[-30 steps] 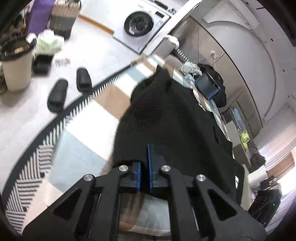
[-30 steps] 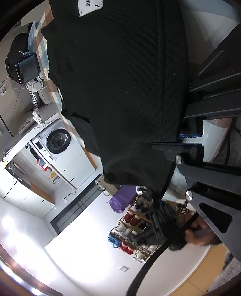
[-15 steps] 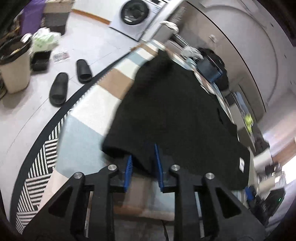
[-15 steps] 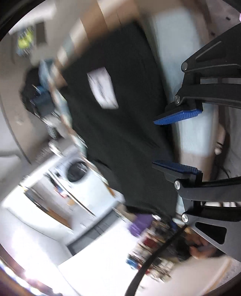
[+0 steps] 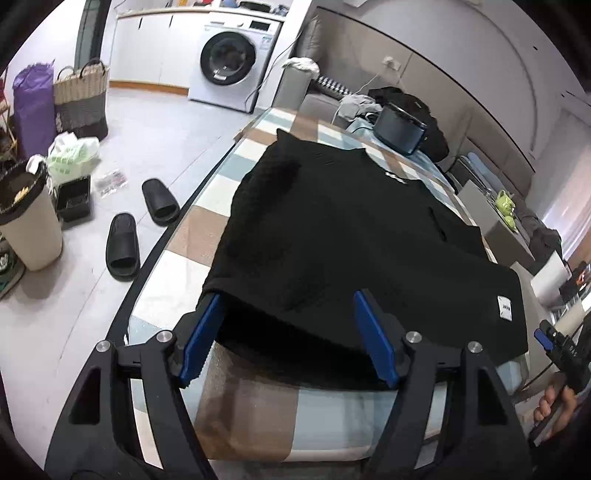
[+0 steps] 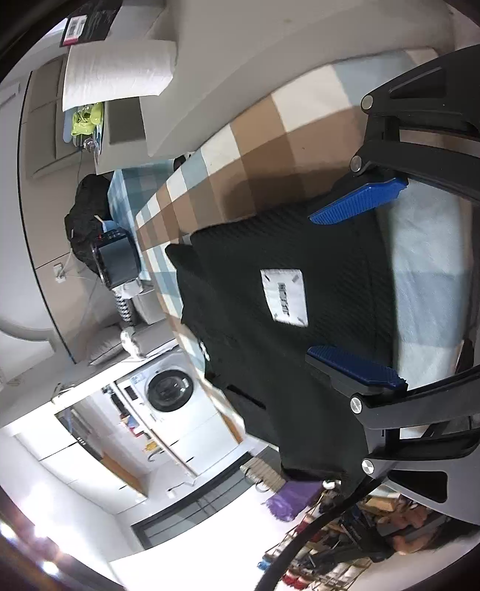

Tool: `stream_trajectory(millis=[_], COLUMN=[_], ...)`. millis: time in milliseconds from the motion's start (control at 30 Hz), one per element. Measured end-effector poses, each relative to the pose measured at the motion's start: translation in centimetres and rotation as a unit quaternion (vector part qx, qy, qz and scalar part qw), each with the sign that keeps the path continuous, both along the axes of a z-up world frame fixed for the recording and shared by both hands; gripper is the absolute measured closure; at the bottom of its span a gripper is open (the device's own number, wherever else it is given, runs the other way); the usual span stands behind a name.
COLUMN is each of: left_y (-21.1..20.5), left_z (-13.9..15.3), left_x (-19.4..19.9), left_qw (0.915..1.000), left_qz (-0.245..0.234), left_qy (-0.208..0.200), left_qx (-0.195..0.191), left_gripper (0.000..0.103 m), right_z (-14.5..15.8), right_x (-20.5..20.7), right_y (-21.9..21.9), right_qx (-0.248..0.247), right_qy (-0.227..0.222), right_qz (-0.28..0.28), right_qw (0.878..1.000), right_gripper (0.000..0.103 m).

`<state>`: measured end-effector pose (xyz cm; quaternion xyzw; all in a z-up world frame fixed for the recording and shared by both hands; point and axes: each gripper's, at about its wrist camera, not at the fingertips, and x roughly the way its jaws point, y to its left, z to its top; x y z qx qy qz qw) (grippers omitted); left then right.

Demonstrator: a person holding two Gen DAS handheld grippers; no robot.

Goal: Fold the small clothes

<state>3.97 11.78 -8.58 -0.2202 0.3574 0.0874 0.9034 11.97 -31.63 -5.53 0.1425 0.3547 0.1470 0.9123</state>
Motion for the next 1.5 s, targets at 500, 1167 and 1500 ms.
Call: stream_trajectory(millis=[500, 1167, 1500], left_y=[1.9, 7.4, 6.8], left_z=[4.4, -3.4, -1.0], left_x=[-2.6, 11.4, 11.1], left_qw=[0.9996, 0.9971, 0.9996], left_qz=[0.0, 0.016, 0.017], left_qy=[-0.02, 0.071, 0.015], left_qx=[0.023, -0.022, -0.017], left_gripper=[0.03, 0.038, 0.101], right_z=[0.5, -1.7, -2.0], right_x=[4.0, 10.9, 11.8], right_y=[-2.8, -1.7, -0.7], right_qx=[-0.011, 0.001, -0.022], right_qy=[0.013, 0.07, 0.071], right_qz=[-0.026, 0.026, 0.028], right_qw=[1.0, 0.997, 0.997], right_gripper=[0.032, 0.032, 0.098])
